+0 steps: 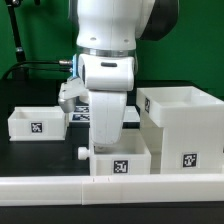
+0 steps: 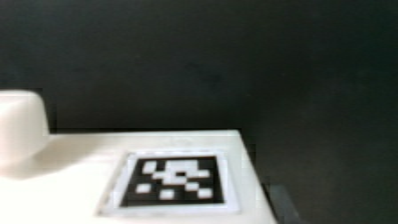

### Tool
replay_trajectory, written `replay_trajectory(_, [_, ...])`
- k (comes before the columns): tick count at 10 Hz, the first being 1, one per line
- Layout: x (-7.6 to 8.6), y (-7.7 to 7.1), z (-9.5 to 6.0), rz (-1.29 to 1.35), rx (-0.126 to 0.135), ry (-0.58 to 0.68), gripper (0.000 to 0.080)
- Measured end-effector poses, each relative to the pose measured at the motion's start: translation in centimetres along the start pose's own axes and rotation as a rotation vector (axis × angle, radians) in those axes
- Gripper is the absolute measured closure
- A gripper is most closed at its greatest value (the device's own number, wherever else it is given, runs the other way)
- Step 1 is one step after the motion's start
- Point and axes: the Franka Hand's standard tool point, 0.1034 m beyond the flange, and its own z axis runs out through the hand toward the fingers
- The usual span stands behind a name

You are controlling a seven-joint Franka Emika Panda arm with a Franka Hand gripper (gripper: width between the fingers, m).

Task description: Assemble drawer

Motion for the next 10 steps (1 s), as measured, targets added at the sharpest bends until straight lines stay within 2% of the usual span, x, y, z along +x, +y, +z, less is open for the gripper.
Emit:
replay_trajectory(1, [0.0,-0.1,0.0,0.001,0.003,0.000,0.0757])
replay_trajectory(3, [0.4,0.1,0.2,-0.004,-0.038,0.005,0.0757])
replay_trajectory(10, [1.9,-0.1,0.6,0.024,-0.034,0.015,0.0757])
